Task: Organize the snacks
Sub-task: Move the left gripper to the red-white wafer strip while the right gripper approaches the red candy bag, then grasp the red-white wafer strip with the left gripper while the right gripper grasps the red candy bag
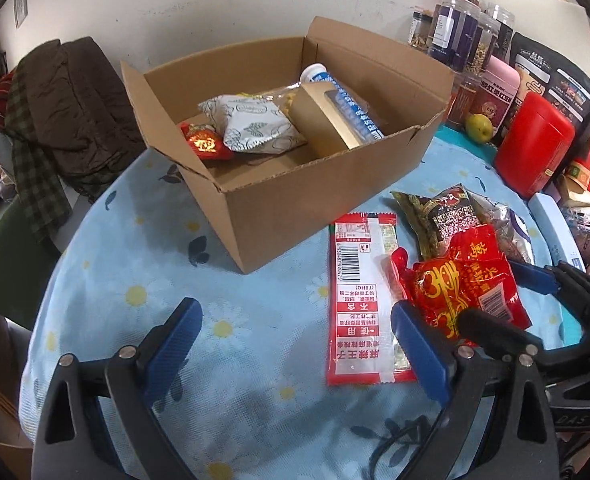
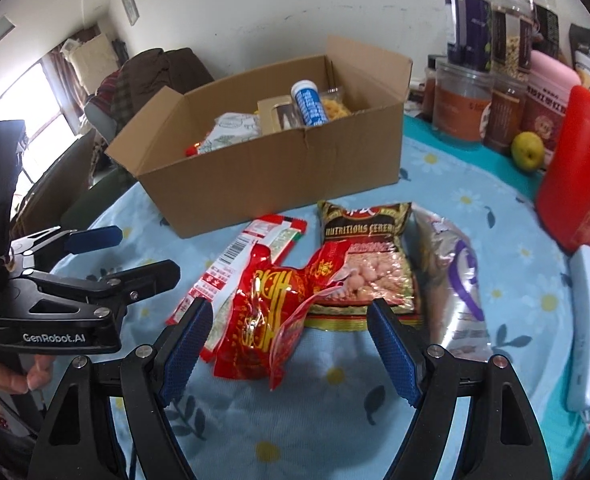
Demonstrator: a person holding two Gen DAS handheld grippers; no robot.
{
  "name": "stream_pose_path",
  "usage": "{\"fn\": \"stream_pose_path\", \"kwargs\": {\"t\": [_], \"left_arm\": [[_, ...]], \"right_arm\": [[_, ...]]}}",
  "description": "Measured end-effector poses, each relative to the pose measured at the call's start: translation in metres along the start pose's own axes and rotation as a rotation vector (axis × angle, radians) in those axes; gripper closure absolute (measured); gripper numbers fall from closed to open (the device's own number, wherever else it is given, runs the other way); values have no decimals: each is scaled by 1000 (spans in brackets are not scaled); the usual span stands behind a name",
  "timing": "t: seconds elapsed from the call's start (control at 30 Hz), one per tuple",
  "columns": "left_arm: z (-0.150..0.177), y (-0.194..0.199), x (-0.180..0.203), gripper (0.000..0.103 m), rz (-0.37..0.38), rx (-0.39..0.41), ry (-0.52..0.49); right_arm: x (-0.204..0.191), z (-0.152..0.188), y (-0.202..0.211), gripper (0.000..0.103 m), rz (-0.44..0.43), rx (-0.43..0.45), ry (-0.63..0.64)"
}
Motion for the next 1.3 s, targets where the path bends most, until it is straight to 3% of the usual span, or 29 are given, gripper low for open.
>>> {"fn": "stream_pose_path", "kwargs": {"t": [0.27,0.3,0.37,0.8,0.93,1.03,1.17,1.3], "left_arm": [[5,-11,1,6,1,-28,-2],[5,-12,2,6,5,-32,-1],[6,-14,4,6,20,-38,5],[16,-28,35,6,90,-68,-43],[19,-38,43,7,78,-80,-68],[20,-44,42,19,16,-67,-98],[18,-40,42,48,11,-33,-88],[26,-32,48,52,38,-43,-108]], "right_arm": [[-2,8,-15,39,-41,-38,-7],[-2,8,-17,44,-43,-42,-9],[-3,11,-20,67,-60,-62,-10],[6,28,13,70,-20,-68,20],[14,37,23,70,-4,-73,-2],[20,39,28,70,4,-69,-20],[24,41,33,70,18,-63,-27],[25,45,39,69,21,-57,-40]]}}
Point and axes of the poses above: each gripper's, at about its wrist camera, not at the fingertips, and y roughly against the way its jaws point, x to its right, z to its underside, the point moved 8 cm from there along -y, roughly the way its jaws point, and after that the axes turned 11 degrees about x, right-handed, at the moved point
